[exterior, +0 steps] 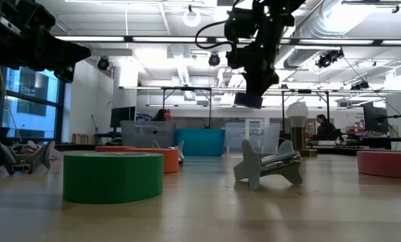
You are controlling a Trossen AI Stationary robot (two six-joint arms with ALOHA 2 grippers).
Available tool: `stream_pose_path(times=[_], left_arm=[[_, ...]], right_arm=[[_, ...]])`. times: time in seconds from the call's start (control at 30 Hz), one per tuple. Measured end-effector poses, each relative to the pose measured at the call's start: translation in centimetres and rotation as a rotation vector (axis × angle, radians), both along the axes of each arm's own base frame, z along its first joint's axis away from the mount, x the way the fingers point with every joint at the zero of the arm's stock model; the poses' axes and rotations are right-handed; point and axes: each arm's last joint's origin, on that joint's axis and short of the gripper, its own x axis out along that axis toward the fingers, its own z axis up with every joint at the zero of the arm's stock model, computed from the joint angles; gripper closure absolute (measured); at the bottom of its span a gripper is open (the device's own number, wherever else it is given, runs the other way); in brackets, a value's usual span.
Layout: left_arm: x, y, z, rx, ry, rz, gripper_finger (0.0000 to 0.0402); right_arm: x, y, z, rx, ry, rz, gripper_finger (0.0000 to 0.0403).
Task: Pick and place Stapler, Stapler remover, tape
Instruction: Put the blue tape into the transparent bin
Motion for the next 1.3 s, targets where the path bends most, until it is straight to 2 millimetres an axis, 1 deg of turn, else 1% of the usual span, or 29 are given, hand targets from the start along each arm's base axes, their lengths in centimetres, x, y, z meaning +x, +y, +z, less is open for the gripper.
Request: stream_pose_path(times=[0.17,0.4,0.57,0.7,0.83,0.97,1.1,1.3], left_arm=[[0.0,0.0,0.0,0.0,0.0,0.0,0.0396],[0.0,0.0,0.0,0.0,0.0,0.0,0.0396],[0.0,0.0,0.0,0.0,0.0,0.0,0.0396],[0.0,0.0,0.0,0.0,0.001,0.0,0.0396],[0.0,0.0,0.0,0.0,0.0,0.0,0.0396],[0.0,0.0,0.0,0.0,0.0,0.0,0.0396],[0.0,0.0,0.0,0.0,0.001,0.0,0.0396],[0.0,0.0,0.0,0.0,0.0,0.0,0.0396]], right_arm=[[-0.6,-2.0,0.7,-0.042,-0.004,-0.057,0.0368],[-1.6,-5.0,0.6,-0.065,-0.027,-0.17,0.0368],[-1.8,-7.1,-0.9,-0.036,-0.027,-0.295,0.0368],[-1.3,-8.3,-2.3,0.001,-0.06,-0.388,0.0368],[-1.1,-9.1,-3.9,0.042,-0.047,-0.487,0.0368],[-0.9,-9.6,-5.5,0.059,-0.014,-0.508,0.0368],[-0.5,-9.6,-6.7,0.08,0.011,-0.509,0.0368],[-0.1,-9.4,-6.7,0.067,0.0,-0.476,0.0367]])
